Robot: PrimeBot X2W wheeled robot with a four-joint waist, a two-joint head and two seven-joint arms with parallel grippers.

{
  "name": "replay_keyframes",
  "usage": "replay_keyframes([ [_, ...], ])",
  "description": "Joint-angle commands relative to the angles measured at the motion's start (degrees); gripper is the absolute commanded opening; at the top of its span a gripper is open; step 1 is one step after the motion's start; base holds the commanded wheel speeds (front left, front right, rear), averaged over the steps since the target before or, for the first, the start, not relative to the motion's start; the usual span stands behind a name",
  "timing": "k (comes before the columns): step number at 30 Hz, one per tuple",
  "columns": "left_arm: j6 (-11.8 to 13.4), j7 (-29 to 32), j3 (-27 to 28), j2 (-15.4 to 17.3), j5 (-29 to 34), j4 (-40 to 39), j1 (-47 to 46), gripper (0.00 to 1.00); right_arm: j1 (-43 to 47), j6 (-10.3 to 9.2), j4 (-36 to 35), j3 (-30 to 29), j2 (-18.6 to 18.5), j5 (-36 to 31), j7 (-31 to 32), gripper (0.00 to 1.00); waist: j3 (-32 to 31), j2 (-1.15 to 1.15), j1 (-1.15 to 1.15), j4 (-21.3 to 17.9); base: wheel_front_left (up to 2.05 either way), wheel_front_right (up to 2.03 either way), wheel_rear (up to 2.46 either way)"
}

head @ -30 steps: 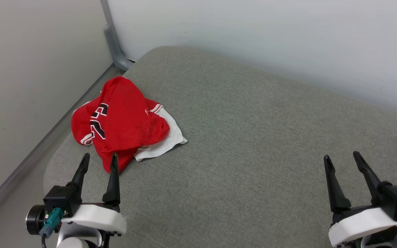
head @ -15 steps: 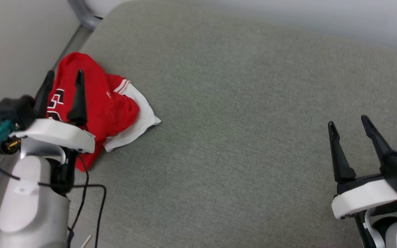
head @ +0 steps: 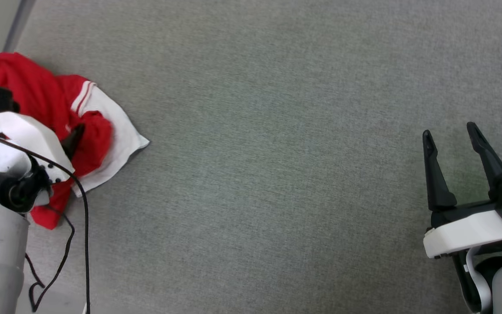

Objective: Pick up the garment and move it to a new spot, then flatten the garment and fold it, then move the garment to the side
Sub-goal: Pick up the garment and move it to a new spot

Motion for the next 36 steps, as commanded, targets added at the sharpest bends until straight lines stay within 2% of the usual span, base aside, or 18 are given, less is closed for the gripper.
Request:
replay_keyframes([
  [1, 0.1, 1.0, -0.2, 0.2, -0.5, 0.7, -0.7, 1.00, -1.1, -0.04, 0.0, 0.1, -0.1, 0.4, -0.3, 1.00, 0.9, 0.00, -0.01, -0.8, 0.00, 0.00, 0.00],
  [5, 0.1, 9.6, -2.9, -0.4, -3.5, 6.2, -0.1, 1.00, -1.4, -0.04, 0.4, 0.2, -0.1, 0.6, -0.5, 1.00, 1.4, 0.00, -0.01, -1.2, 0.00, 0.00, 0.00],
  [6, 0.1, 11.0, -3.2, -0.7, -4.3, 7.3, 0.2, 0.87, -1.5, -0.04, 0.5, 0.2, -0.1, 0.6, -0.5, 1.00, 1.4, 0.00, -0.01, -1.2, 0.00, 0.00, 0.00],
  [7, 0.1, 11.9, -3.4, -1.0, -4.9, 8.2, 0.3, 0.45, -1.7, -0.04, 0.6, 0.3, -0.1, 0.7, -0.4, 1.00, 1.4, 0.00, -0.01, -1.3, 0.00, 0.00, 0.00],
  [8, 0.1, 11.6, -3.7, -1.2, -5.1, 8.5, 0.1, 0.11, -1.8, -0.04, 0.6, 0.3, -0.1, 0.6, -0.3, 1.00, 1.3, 0.00, -0.01, -1.3, 0.00, 0.00, 0.00],
  [9, 0.1, 10.7, -3.9, -1.3, -5.2, 8.7, -0.1, 0.00, -1.9, -0.04, 0.6, 0.2, -0.1, 0.5, -0.2, 1.00, 1.2, 0.00, -0.01, -1.2, 0.00, 0.00, 0.00],
  [13, 0.0, 4.3, -4.5, -0.9, -4.3, 8.6, -0.8, 0.00, -1.8, -0.04, 0.7, -0.1, -0.1, 0.4, -0.1, 1.00, -0.3, 0.00, -0.01, -0.8, 0.00, 0.00, 0.00],
  [20, 1.8, -15.8, -3.6, -0.4, 0.2, 9.1, -2.5, 0.00, 0.5, -0.04, 2.1, -0.8, -0.1, 1.6, -1.1, 1.00, -6.5, 0.00, -0.01, 0.3, 0.00, 0.00, 0.00],
  [28, 3.4, -33.5, -4.5, -1.2, 4.5, 6.6, -2.0, 0.00, 3.4, -0.04, 3.7, -2.0, -0.1, 4.1, -2.6, 1.00, -14.2, 0.00, -0.01, 0.1, 0.00, 0.00, 0.00],
  [31, 3.9, -36.6, -4.9, -1.7, 6.0, 4.0, -1.5, 0.00, 4.4, -0.04, 4.0, -2.6, -0.1, 4.8, -2.8, 1.00, -16.3, 0.00, -0.01, -0.8, 0.00, 0.00, 0.00],
  [36, 5.3, -38.1, -5.3, -3.3, 7.9, -3.1, 0.7, 0.00, 6.1, -0.04, 4.4, -3.5, -0.1, 6.5, -3.3, 1.00, -19.2, 0.00, -0.01, -3.3, 0.00, 0.00, 0.00],
])
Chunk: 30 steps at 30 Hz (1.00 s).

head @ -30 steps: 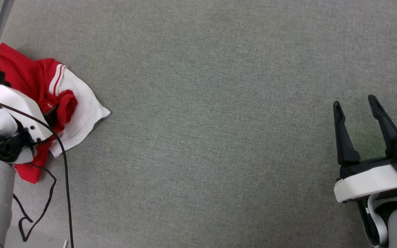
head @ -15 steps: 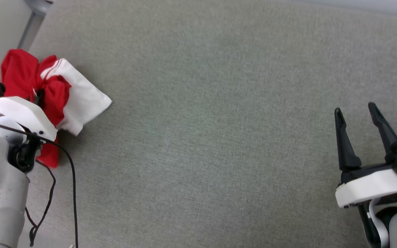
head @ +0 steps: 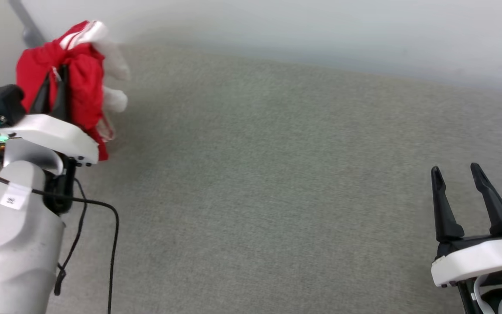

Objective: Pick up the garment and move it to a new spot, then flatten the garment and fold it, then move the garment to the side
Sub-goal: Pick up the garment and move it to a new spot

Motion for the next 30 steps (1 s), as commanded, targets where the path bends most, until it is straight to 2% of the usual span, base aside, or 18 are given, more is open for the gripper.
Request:
replay_keyframes([
  [1, 0.5, -0.3, -0.1, -0.5, 0.5, -1.6, 1.0, 0.00, 0.8, -0.04, 0.1, -0.1, -0.1, 0.3, -0.4, 1.00, -1.8, 0.00, 0.01, -2.0, 0.00, 0.00, 0.00],
  [8, 1.4, 0.2, -3.9, -3.8, 2.6, -13.4, 6.0, 0.00, 2.7, -0.04, 0.2, -0.4, -0.1, 1.3, -0.5, 1.00, -3.5, 0.00, 0.01, -7.6, 0.00, 0.00, 0.00],
  [9, 1.3, 1.3, -6.4, -5.6, 2.7, -18.1, 8.2, 0.00, 2.8, -0.04, 0.2, -0.2, 0.0, 1.5, -0.5, 1.00, -3.3, 0.00, 0.01, -10.5, 0.00, 0.00, 0.00],
  [14, 0.3, 3.7, -11.2, -9.0, 2.4, -23.7, 11.7, 0.00, 2.9, -0.04, 0.2, 0.0, 0.0, 2.0, -0.7, 1.00, -2.5, 0.00, 0.01, -15.3, 0.00, 0.00, 0.00],
  [22, -2.7, 8.7, -21.6, -13.8, 2.0, -22.9, 18.2, 0.00, 2.9, -0.03, 0.4, -0.3, 0.0, 2.9, -1.3, 1.00, 0.3, 0.00, 0.01, -19.5, 0.00, 0.00, 0.00],
  [28, -4.0, 11.2, -28.4, -14.6, 1.8, -18.7, 21.7, 0.00, 1.9, -0.04, 0.8, -0.1, 0.0, 3.3, -2.0, 1.00, 2.4, 0.00, 0.01, -19.5, 0.00, 0.00, 0.00],
  [30, -4.4, 10.9, -29.7, -14.7, 1.7, -17.7, 21.9, 0.53, 1.8, -0.03, 0.9, -0.2, 0.0, 3.2, -2.1, 1.00, 2.4, 0.00, 0.01, -19.0, 0.00, 0.00, 0.00],
])
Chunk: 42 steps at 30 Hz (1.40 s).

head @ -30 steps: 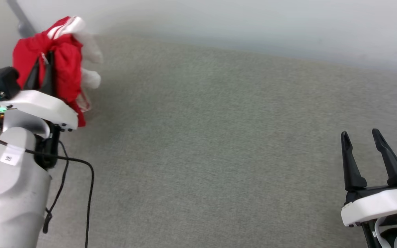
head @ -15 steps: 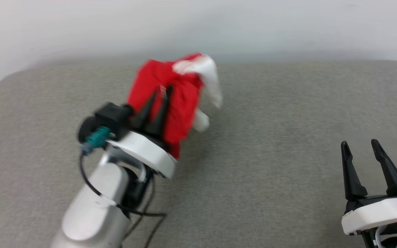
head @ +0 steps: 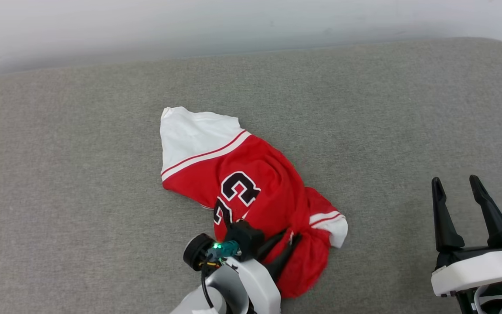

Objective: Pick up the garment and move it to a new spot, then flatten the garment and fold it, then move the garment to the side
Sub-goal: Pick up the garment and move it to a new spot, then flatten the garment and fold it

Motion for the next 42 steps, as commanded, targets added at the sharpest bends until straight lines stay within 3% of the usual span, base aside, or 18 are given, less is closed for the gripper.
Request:
replay_keyframes([
  [1, -0.4, -0.6, -0.6, 0.0, 0.1, 0.3, 0.2, 1.00, -0.6, -0.02, 0.2, -0.1, 0.0, -0.1, -0.3, 1.00, -0.2, 0.00, 0.00, 0.5, 0.00, 0.00, 0.00],
  [7, 0.2, -5.0, -0.7, -0.2, 1.3, -1.1, -1.1, 1.00, -0.1, -0.03, 0.8, -0.3, 0.0, -0.8, 0.1, 1.00, -2.6, 0.00, 0.00, 2.3, 0.00, 0.00, 0.00],
  [13, 3.5, -9.6, 2.2, 0.7, 2.7, -4.7, -1.1, 1.00, 1.3, -0.03, 0.7, -0.1, 0.0, -1.2, 0.8, 1.00, -5.7, 0.00, 0.00, 4.1, 0.00, 0.00, 0.00],
  [28, 12.6, -11.8, 18.8, 6.0, 2.2, -9.0, 6.3, 1.00, 4.7, -0.03, -0.3, -0.1, 0.0, -1.2, 2.9, 1.00, -9.7, 0.00, 0.00, 6.8, 0.00, 0.00, 0.00],
  [35, 13.7, -11.8, 25.1, 9.5, 2.8, -11.3, 11.2, 1.00, 6.1, -0.03, -0.9, 0.2, 0.0, -1.1, 3.6, 1.00, -10.8, 0.00, 0.00, 7.2, 0.00, 0.00, 0.00],
  [42, 13.3, -11.7, 26.4, 10.6, 2.4, -12.5, 14.3, 1.00, 7.1, -0.02, -1.0, 0.2, 0.0, -0.9, 4.3, 1.00, -11.3, 0.00, 0.00, 7.2, 0.00, 0.00, 0.00],
])
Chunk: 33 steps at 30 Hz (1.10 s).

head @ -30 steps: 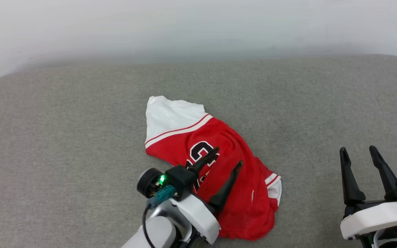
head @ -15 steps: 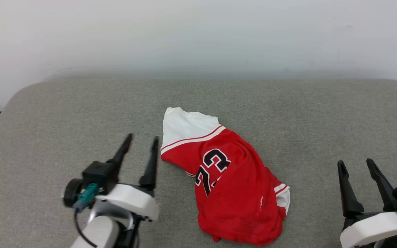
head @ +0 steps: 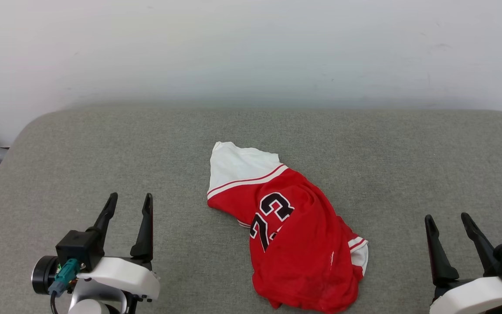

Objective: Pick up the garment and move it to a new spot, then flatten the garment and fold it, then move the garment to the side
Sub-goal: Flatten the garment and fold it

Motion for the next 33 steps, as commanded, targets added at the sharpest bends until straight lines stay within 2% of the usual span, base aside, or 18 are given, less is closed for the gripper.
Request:
replay_keyframes([
  [1, -0.1, -0.1, -0.1, 0.0, -0.1, -0.4, 0.8, 1.00, 0.6, -0.03, -0.1, -0.1, 0.0, 0.1, 0.2, 1.00, 0.0, 0.00, 0.00, 0.0, 0.00, 0.00, 0.00],
  [8, -0.2, 0.1, -1.0, -0.4, -0.1, -1.0, 0.5, 1.00, 0.8, -0.04, 1.5, -1.2, 0.0, 1.2, 3.7, 1.00, 0.6, 0.00, 0.00, 0.1, 0.00, 0.00, 0.00],
  [13, -0.4, 0.1, -1.6, -0.7, 0.2, -1.5, -0.6, 1.00, 1.3, -0.03, 5.5, -2.2, 0.0, 1.4, 16.7, 1.00, 1.7, 0.00, 0.00, 0.9, 0.00, 0.00, 0.00],
  [14, -0.6, 0.1, -1.9, -1.0, 0.3, -1.9, -1.5, 1.00, -0.2, -0.03, 7.1, -1.0, -0.7, 2.2, 23.9, 1.00, 2.9, 0.00, 0.00, 1.7, 0.00, 0.00, 0.00],
  [17, -1.1, 0.0, -2.5, -1.3, 0.6, -2.5, -2.4, 1.00, -2.0, -0.04, 7.7, 1.5, -2.1, 3.8, 28.7, 1.00, 4.4, 0.00, 0.00, 2.7, 0.00, 0.00, 0.00],
  [23, -2.0, -0.1, -3.3, -2.6, 1.0, -2.7, -4.6, 1.00, -8.5, -0.04, 10.1, 6.8, -5.0, 6.7, 32.9, 1.00, 8.2, 0.00, 0.00, 4.6, 0.00, 0.00, 0.00],
  [32, -4.0, -0.2, -2.7, -4.6, 1.9, -1.7, -6.7, 1.00, -13.2, -0.03, 20.5, 14.7, -8.2, 10.8, 39.7, 1.00, 11.4, 0.00, 0.00, 6.7, 0.00, 0.00, 0.00],
  [33, -4.1, -0.2, -2.5, -4.7, 2.1, -1.6, -6.7, 1.00, -12.8, -0.03, 21.6, 15.2, -7.9, 11.7, 40.6, 0.50, 11.5, 0.00, 0.00, 6.8, 0.00, 0.00, 0.00],
])
